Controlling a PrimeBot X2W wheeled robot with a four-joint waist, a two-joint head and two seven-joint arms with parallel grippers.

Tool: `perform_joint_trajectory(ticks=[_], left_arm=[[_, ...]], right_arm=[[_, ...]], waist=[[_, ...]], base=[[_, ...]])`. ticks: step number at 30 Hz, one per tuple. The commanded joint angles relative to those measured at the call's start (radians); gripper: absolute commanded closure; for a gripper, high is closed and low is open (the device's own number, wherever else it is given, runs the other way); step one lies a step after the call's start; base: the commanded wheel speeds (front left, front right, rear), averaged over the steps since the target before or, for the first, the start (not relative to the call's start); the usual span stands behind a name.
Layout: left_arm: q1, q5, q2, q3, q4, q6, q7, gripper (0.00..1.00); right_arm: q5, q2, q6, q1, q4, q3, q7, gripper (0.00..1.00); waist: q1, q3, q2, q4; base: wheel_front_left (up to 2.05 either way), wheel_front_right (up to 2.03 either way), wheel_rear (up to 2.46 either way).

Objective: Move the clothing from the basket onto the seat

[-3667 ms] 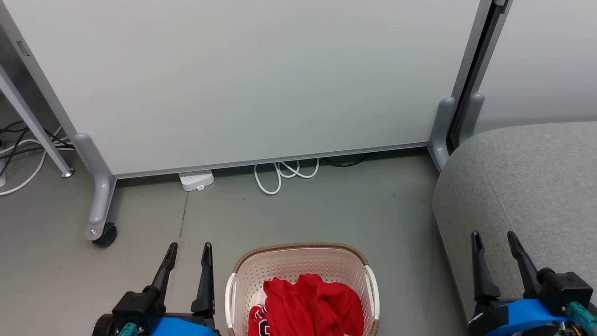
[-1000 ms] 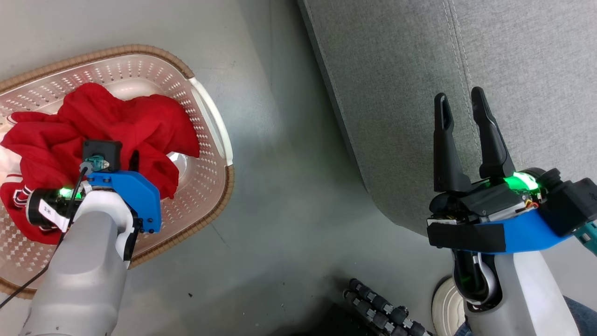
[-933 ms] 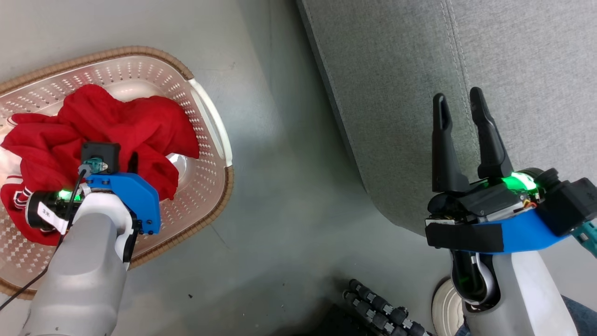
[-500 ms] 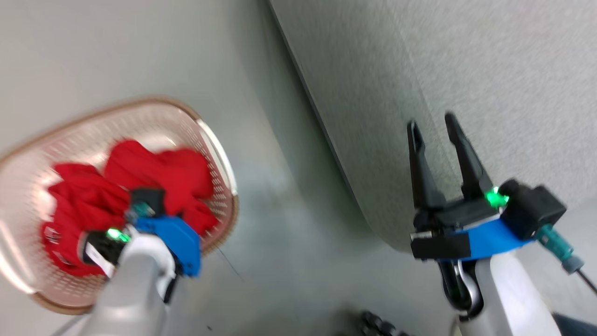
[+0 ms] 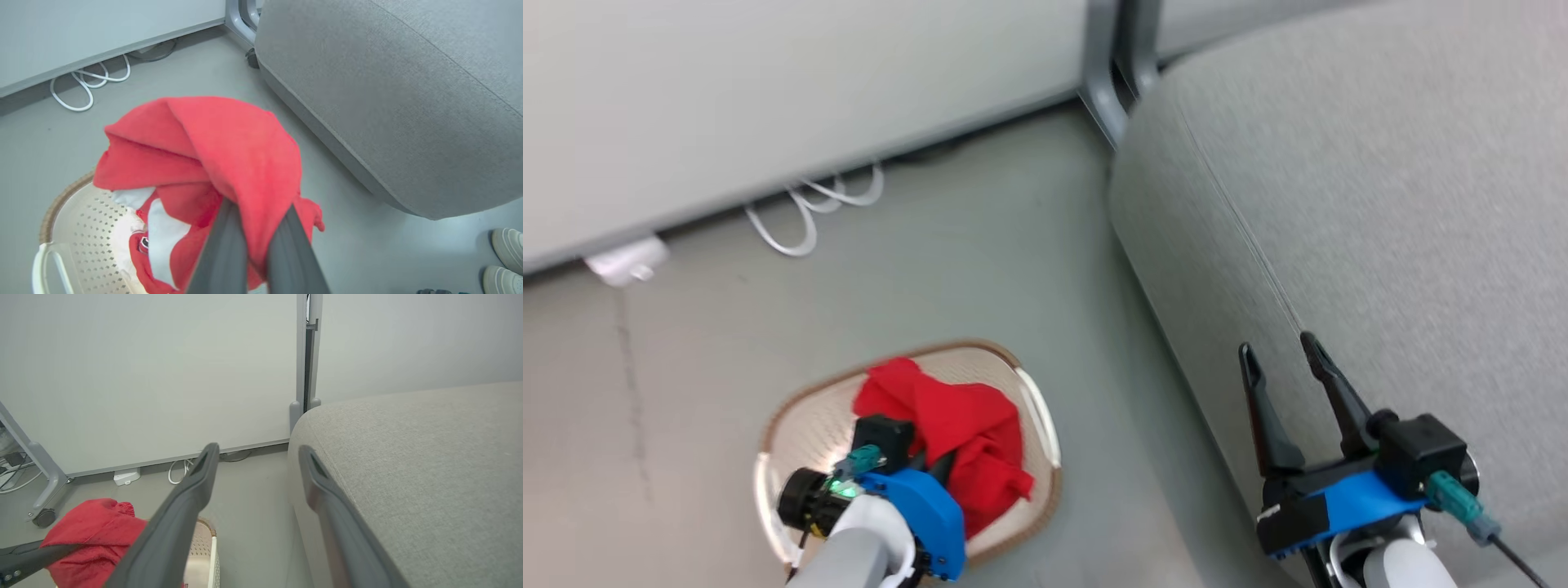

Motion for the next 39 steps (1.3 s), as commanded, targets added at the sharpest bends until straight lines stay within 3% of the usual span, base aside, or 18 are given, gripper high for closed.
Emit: perform_joint_trajectory(ticks=[1, 10, 22, 31, 39], left_arm=[[0.013, -0.02, 0.0, -0.029, -0.022, -0.003, 0.003, 1.0], [-0.073, -0.168, 0.0, -0.203, -0.185, 0.008, 0.032, 1.0], [-0.263, -0.348, 0.0, -0.379, -0.323, 0.056, 0.08, 1.0], [-0.351, -0.453, 0.0, -0.454, -0.326, 0.097, 0.059, 1.0], [-0.364, -0.514, 0.0, -0.521, -0.298, 0.107, 0.035, 1.0]], right_arm=[[-0.012, -0.004, 0.0, 0.027, -0.01, -0.002, 0.012, 0.0], [-0.028, -0.003, 0.0, 0.11, -0.06, 0.006, 0.081, 0.0], [-0.033, -0.003, 0.0, 0.127, -0.08, 0.058, 0.114, 0.0], [-0.025, -0.003, 0.0, 0.146, -0.078, 0.072, 0.117, 0.0], [-0.045, -0.003, 0.0, 0.122, -0.069, 0.096, 0.128, 0.0]], waist=[[0.0005, -0.153, 0.0, 0.13], [0.0005, -0.237, 0.0, 0.203], [0.0005, -0.291, 0.0, 0.201], [0.0005, -0.308, 0.0, 0.183], [0.0005, -0.307, 0.0, 0.181]], base=[[0.0, 0.0, 0.0], [0.0, 0.0, 0.0], [0.0, 0.0, 0.0], [0.0, 0.0, 0.0], [0.0, 0.0, 0.0]])
